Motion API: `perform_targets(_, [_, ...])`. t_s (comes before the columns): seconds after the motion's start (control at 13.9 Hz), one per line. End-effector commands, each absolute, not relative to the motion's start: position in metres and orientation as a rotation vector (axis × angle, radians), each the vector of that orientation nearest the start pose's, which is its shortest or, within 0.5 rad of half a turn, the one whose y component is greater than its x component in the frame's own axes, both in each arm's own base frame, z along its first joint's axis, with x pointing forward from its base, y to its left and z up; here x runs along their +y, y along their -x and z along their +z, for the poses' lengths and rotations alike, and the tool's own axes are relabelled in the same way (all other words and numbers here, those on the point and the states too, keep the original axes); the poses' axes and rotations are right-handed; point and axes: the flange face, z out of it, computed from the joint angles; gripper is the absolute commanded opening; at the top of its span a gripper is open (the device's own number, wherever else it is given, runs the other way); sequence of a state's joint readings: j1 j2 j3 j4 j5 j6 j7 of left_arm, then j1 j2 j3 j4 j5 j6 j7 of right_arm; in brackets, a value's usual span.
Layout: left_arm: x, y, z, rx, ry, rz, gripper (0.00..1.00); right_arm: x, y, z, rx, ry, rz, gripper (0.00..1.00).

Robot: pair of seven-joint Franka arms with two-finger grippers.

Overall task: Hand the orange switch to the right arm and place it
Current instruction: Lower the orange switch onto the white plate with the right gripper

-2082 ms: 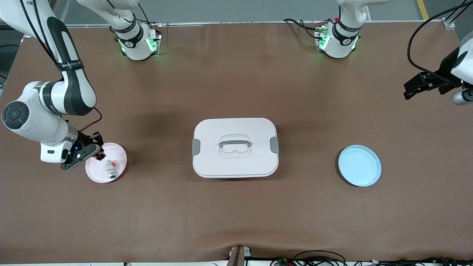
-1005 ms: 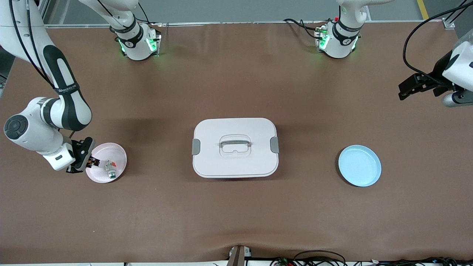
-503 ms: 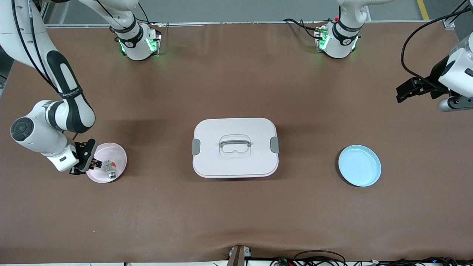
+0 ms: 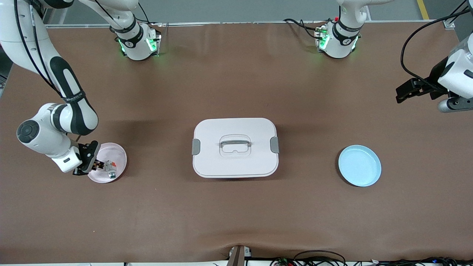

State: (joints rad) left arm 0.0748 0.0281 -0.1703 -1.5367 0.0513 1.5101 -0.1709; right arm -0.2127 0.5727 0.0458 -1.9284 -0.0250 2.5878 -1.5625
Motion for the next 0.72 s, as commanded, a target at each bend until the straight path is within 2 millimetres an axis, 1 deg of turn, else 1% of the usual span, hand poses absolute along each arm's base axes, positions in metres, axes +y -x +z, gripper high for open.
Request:
perform_targets(0.0, [-0.0461,-0.5538,0.6213,-0.116,3.102,0.064,1.00,-0.1079,-0.6275,0.1927,-2.092,2.430,-0.113,0.00])
perform_targets(0.29, [-0.0461,-0.5538,0.6213,-0.116,3.102,0.064,1.00,-0.1108,-0.6268,0.1895,-2.077,2.441,-0.119,0.00])
perform_targets(0.36, [-0.0461,-0.5538,0.6213,-0.116,3.102,0.064,1.00,-0.1127,-0.6264,0.1887,-2.073,2.443,-0.120,0.60])
perform_targets(0.43, [-0.0461,-0.5542,0.6198,-0.116,3.101,0.069,1.00,-0.1119,-0.6263,0.1884,-2.063,2.446,-0.121,1.00])
perform_targets(0.65, [-0.0452,-0.5536,0.6204,-0.118,3.101,0.069,1.00,-0.1089,-0.6261,0.1878,-2.045,2.450,-0.110,1.00])
